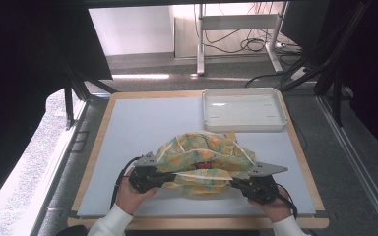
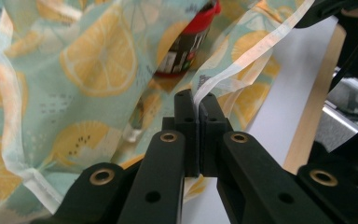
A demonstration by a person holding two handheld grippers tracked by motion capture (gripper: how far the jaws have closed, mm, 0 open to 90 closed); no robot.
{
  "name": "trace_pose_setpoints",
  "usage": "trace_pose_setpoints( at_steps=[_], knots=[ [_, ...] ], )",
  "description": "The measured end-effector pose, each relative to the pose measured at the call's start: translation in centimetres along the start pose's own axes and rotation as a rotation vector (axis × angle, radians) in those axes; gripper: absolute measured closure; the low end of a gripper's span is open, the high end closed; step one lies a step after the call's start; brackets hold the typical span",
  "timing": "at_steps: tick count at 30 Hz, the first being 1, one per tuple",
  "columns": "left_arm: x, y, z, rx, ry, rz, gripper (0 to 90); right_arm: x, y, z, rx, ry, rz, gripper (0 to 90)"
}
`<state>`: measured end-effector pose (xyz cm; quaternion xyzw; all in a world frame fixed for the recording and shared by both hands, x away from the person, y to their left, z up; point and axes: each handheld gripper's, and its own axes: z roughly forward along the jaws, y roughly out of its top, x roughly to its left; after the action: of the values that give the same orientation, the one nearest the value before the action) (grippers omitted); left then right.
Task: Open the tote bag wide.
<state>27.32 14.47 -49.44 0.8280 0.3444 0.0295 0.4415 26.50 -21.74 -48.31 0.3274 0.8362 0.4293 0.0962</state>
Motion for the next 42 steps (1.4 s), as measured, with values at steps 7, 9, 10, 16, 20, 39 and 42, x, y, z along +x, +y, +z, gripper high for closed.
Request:
trace_pose_setpoints(
  at_steps=[7, 9, 10, 16, 20, 39, 42],
  knots=[
    [0.7, -0.9, 1.0, 0.032, -0.002, -0.027, 89.4, -0.4, -0.7, 1.2, 0.066, 0.022, 0.013, 87.9],
    [0.7, -1.1, 1.3, 0.046, 0.000, -0.028, 89.3, -0.5, -0.9, 1.6, 0.086, 0.023, 0.013, 87.8],
    [0.8, -1.1, 1.4, 0.054, -0.001, -0.030, 89.3, -0.6, -0.9, 1.7, 0.095, 0.021, 0.011, 87.7],
    [1.4, -1.7, 2.3, 0.092, 0.004, -0.059, 88.5, -0.8, -1.2, 2.5, 0.133, 0.021, 0.018, 87.0],
    [1.5, -1.9, 2.7, 0.114, 0.011, -0.054, 88.1, -0.7, -1.4, 3.0, 0.160, 0.008, 0.008, 86.6],
    [0.9, -1.6, 1.0, 0.047, 0.057, -0.017, 45.8, -0.7, -1.1, 1.8, 0.085, -0.040, 0.036, 40.2],
    [0.8, -1.7, 0.4, 0.038, 0.034, -0.013, 30.6, -0.6, -0.7, 1.3, 0.051, -0.023, 0.038, 32.5]
  ],
)
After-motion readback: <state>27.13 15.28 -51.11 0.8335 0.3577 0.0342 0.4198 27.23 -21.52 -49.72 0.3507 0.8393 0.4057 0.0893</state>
